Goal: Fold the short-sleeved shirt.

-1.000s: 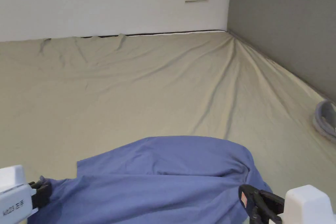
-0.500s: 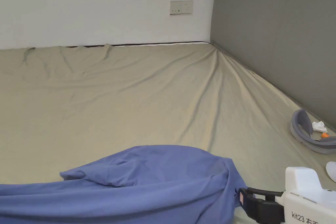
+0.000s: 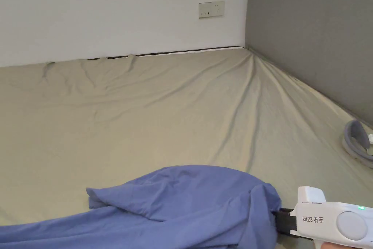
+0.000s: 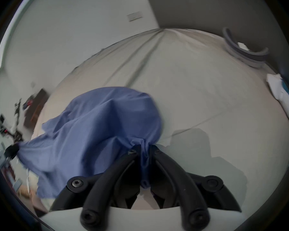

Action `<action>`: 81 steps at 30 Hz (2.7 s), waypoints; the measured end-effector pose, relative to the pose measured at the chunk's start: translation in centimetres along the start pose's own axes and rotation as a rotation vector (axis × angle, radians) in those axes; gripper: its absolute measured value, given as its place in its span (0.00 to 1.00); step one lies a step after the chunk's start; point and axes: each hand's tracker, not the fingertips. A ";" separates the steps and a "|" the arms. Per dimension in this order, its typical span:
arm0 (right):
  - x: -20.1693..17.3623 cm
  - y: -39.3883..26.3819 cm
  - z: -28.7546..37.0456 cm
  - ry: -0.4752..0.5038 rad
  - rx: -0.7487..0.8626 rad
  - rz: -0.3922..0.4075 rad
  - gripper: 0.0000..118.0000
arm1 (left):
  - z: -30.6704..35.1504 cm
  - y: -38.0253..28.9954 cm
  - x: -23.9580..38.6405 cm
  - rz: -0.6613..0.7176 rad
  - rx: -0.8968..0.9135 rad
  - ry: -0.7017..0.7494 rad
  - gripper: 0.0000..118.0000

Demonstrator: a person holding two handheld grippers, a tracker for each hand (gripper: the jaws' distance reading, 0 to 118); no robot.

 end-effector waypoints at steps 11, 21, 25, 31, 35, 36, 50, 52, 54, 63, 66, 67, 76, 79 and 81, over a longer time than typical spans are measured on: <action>-3.0 1.7 11.2 -0.077 0.311 0.170 0.05 | 6.2 3.0 -1.4 -0.002 0.116 -0.013 0.01; -7.1 3.6 22.1 -0.085 0.585 0.247 0.05 | 16.0 8.3 -1.6 -0.003 0.329 0.001 0.01; -9.5 4.5 27.0 -0.080 0.697 0.293 0.05 | 20.2 10.7 -1.8 0.003 0.406 0.001 0.01; -11.9 7.2 31.8 -0.089 0.805 0.307 0.05 | 23.9 13.0 -3.0 0.026 0.494 0.004 0.01; -12.7 9.9 32.7 -0.125 0.845 0.315 0.05 | 23.6 14.6 -3.4 0.034 0.514 0.012 0.01; -13.1 10.8 32.6 -0.141 0.863 0.336 0.05 | 23.2 14.9 -3.2 0.030 0.525 0.028 0.01; -17.3 22.1 27.9 -0.307 0.916 0.284 0.05 | 13.8 21.5 3.3 -0.161 0.575 0.178 0.01; -17.8 23.8 27.1 -0.318 0.922 0.292 0.05 | 12.3 23.3 3.4 -0.146 0.565 0.176 0.01; -18.2 25.6 26.3 -0.321 0.926 0.294 0.05 | 10.4 24.9 3.4 -0.137 0.566 0.177 0.01; -18.6 34.3 18.9 -0.393 0.952 0.330 0.05 | 1.8 30.8 5.3 -0.148 0.576 0.206 0.01; -18.1 35.6 16.2 -0.400 0.958 0.332 0.05 | -2.0 31.5 5.7 -0.163 0.577 0.226 0.01; -17.8 35.9 15.2 -0.403 0.957 0.327 0.05 | -3.1 31.3 5.9 -0.156 0.570 0.224 0.01; -12.4 28.6 7.7 -0.390 0.868 0.286 0.05 | -9.9 22.9 6.2 -0.097 0.433 0.123 0.01; -10.5 24.3 6.3 -0.401 0.819 0.305 0.05 | -10.2 18.6 6.1 -0.117 0.370 0.097 0.01; -9.0 20.3 6.1 -0.367 0.756 0.226 0.05 | -9.5 15.6 5.9 -0.119 0.350 0.078 0.01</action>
